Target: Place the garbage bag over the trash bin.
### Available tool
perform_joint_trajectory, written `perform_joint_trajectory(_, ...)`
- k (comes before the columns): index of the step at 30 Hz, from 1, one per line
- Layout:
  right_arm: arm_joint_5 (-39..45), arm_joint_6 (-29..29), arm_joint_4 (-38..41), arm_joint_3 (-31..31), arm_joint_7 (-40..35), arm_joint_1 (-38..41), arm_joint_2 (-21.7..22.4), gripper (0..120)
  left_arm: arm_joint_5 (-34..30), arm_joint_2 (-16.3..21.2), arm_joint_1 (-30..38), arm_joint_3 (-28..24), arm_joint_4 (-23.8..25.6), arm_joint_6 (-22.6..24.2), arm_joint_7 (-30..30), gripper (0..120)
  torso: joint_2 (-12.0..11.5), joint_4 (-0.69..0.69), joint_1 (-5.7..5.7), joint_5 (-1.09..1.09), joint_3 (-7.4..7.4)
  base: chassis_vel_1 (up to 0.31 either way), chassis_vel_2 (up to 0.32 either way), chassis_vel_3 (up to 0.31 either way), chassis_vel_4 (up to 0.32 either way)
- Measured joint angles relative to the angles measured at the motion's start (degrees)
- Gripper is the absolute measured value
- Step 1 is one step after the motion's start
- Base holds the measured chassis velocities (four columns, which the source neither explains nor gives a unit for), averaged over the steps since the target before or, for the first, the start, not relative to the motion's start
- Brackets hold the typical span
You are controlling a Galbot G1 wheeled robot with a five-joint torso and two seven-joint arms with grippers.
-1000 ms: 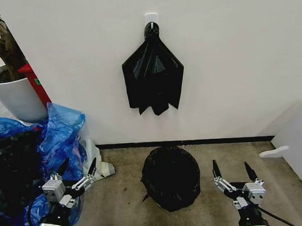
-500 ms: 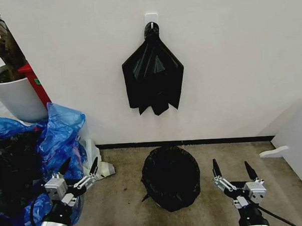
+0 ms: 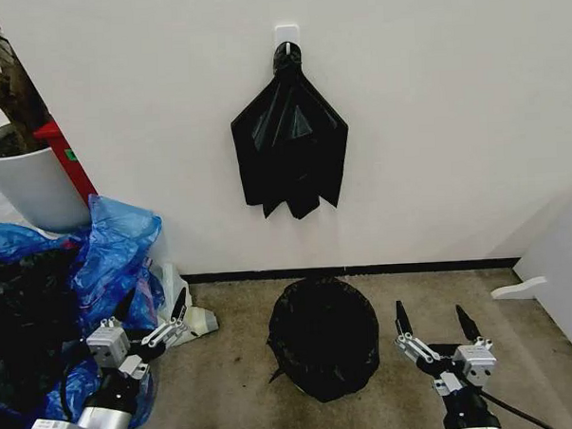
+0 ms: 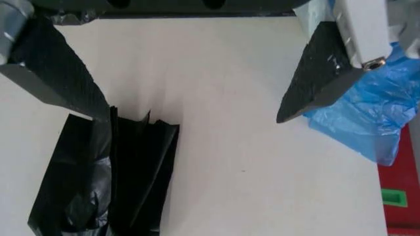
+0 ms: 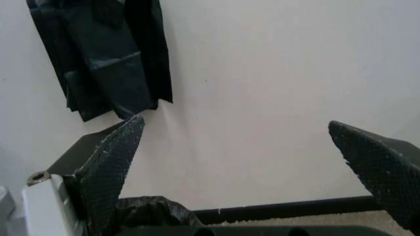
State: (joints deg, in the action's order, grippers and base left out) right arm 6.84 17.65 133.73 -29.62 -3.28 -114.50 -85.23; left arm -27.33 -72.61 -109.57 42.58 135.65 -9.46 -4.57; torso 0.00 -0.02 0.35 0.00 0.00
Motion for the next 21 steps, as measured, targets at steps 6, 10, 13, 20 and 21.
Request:
perform_joint_trajectory(6, -0.4, 0.2, 0.0, 0.5, 0.0, 0.1, -0.3, 100, 0.2, 0.3, 0.0, -0.2, 0.4, 0.1, 0.2, 100, 0.0, 0.0, 0.0, 0.0, 0.0, 0.0, 0.0, 0.0, 0.0)
perform_joint_trajectory(10, -0.7, 0.5, -0.2, 0.7, -0.1, 0.1, -0.3, 100, 0.2, 0.4, 0.0, -0.3, 0.4, 0.1, 0.4, 100, 0.0, 0.0, 0.0, 0.0, 0.0, 0.0, 0.0, 0.0, 0.0)
perform_joint_trajectory(13, -1.1, 0.6, -0.1, 0.9, -0.2, 0.1, -0.3, 100, 0.3, 0.6, -0.1, -0.4, 0.4, 0.1, 0.5, 100, 0.0, 0.0, 0.0, 0.0, 0.0, 0.0, 0.0, 0.0, 0.0)
perform_joint_trajectory(20, -1.7, 0.6, 0.1, 1.2, -1.2, 0.4, -0.5, 100, 0.8, 1.4, 0.1, -1.0, -0.1, 0.2, 0.3, 100, 0.0, 0.0, 0.0, 0.0, 0.0, 0.0, 0.0, 0.0, 0.0)
perform_joint_trajectory(21, -1.7, 0.6, 0.1, 1.3, -1.2, 0.4, -0.5, 100, 0.8, 1.6, 0.2, -1.1, -0.3, 0.2, 0.2, 100, 0.0, 0.0, 0.0, 0.0, 0.0, 0.0, 0.0, 0.0, 0.0)
